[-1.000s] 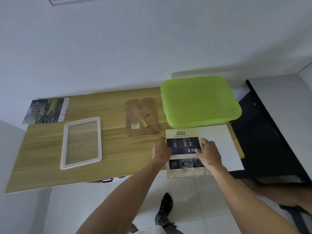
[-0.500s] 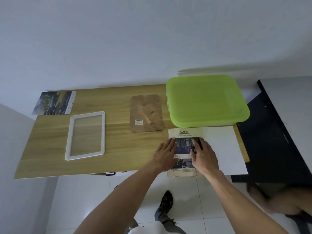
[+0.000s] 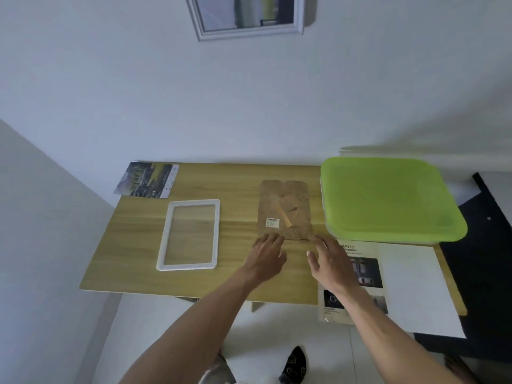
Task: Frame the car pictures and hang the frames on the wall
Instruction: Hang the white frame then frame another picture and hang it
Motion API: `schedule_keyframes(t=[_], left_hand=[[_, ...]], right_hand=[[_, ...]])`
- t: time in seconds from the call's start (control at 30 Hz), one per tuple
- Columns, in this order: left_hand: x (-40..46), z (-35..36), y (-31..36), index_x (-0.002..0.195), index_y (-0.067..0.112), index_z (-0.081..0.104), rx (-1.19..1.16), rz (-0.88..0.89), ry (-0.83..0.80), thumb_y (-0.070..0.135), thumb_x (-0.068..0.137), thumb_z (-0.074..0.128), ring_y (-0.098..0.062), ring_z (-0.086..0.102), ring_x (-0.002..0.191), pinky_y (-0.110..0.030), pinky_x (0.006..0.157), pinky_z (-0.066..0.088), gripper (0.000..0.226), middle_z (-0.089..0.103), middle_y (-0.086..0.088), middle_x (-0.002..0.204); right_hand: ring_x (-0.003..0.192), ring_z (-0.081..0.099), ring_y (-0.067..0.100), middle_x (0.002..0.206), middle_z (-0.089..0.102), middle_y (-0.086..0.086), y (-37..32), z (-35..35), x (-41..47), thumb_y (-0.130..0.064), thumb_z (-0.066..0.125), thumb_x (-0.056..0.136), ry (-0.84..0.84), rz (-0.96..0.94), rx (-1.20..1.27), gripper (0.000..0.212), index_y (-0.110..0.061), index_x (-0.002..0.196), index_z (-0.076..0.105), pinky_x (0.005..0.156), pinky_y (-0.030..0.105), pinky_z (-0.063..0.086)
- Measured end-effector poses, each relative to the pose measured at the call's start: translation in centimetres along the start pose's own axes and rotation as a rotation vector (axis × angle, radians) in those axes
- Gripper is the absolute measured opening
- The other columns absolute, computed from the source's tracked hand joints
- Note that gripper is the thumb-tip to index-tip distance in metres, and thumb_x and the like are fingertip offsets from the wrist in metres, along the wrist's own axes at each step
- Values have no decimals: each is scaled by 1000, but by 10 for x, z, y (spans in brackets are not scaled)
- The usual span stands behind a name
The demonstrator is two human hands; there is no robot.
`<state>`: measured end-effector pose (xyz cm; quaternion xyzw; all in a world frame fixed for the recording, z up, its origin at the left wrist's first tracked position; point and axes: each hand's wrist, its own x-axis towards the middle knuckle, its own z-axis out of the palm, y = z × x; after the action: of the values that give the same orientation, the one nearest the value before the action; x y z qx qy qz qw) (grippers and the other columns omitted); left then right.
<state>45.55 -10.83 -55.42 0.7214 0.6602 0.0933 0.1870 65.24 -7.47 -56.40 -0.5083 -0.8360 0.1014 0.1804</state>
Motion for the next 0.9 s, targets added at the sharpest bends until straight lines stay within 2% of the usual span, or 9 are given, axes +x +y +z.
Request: schedule_keyframes(t=[0.1, 0.27, 0.57, 0.73, 0.9], left_hand=[[-5, -30, -50, 134, 7, 50, -28, -88, 56, 27, 96, 49, -28, 46, 128, -40, 102, 40, 43, 53, -9, 135], [-16, -81, -147, 134, 9, 50, -8, -208, 125, 28, 96, 50, -25, 46, 126, -37, 98, 40, 43, 53, -6, 135], [-24, -144, -311, 133, 7, 50, -27, -441, 193, 24, 94, 54, -27, 46, 126, -40, 102, 42, 43, 52, -9, 135], [-27, -166, -378, 134, 9, 46, -42, -568, 187, 24, 93, 57, -30, 41, 128, -40, 104, 39, 46, 45, -12, 139], [-19, -175, -424, 143, 8, 28, -192, -753, 197, 32, 94, 56, -34, 27, 136, -44, 110, 30, 61, 26, -17, 149]], right_hand=[[95, 66, 32, 107, 67, 14, -38, 16, 35, -13, 76, 81, -16, -42, 14, 32, -2, 109, 66, 81, 41, 58], [98, 65, 28, 111, 67, 10, -113, 48, 95, -20, 72, 86, -53, -71, 66, 32, -8, 116, 65, 78, 41, 58], [116, 59, 29, 126, 62, 9, -250, 115, 199, -24, 68, 90, -198, -134, 67, 37, -11, 123, 63, 93, 42, 53], [129, 52, 29, 141, 55, 10, -314, 148, 239, -27, 64, 93, -311, -180, 36, 43, -9, 131, 59, 106, 42, 43], [148, 26, 24, 161, 28, 5, -364, 178, 266, -36, 49, 101, -501, -184, -37, 56, -14, 150, 37, 119, 39, 25]])
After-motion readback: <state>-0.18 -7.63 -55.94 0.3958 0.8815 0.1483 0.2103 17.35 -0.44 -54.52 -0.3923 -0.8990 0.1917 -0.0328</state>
